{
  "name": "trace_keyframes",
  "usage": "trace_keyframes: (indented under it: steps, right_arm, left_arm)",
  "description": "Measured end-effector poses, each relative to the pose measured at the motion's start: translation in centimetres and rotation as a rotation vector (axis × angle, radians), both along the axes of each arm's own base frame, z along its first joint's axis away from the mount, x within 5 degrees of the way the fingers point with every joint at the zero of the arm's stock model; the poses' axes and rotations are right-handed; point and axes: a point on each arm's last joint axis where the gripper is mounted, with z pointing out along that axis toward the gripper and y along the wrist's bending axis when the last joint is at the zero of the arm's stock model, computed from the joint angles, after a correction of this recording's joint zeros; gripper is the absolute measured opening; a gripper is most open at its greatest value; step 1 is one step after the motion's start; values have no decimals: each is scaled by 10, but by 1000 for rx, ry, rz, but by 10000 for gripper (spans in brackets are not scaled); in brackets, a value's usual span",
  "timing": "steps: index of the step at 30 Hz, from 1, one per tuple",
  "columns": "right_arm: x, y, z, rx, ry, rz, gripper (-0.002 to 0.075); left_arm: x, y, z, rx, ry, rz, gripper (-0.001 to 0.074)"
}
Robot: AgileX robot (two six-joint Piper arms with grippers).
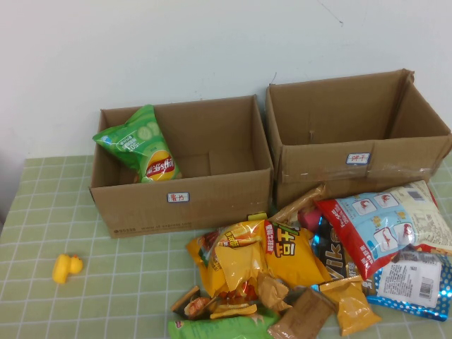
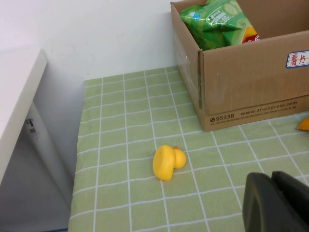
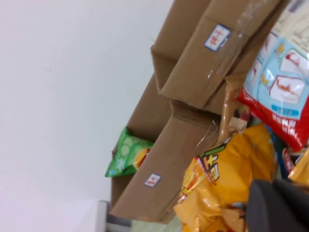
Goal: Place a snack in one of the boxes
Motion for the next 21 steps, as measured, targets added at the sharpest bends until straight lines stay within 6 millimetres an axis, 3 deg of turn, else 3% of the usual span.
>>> trace_keyframes:
  steps: [5,8,10,14,21]
  right_arm:
    - [1,-1,2,-145,-68,25,-2]
    - [1,-1,9,-320,-153,51,-2]
    - [-2,-1,27,-473,-251,78,-2]
    - [-5,1,84,-841,-416,141,-2]
    - [31,-4,149,-1340,-339,330,-2]
  left_arm:
    - [0,0,0,0,0,0,-3]
    - [0,0,0,2,0,-1,-3]
    - [0,0,0,2,2,-1,-3]
    - [0,0,0,3,2,-1,-3]
    - [0,0,0,4,2,-1,-3]
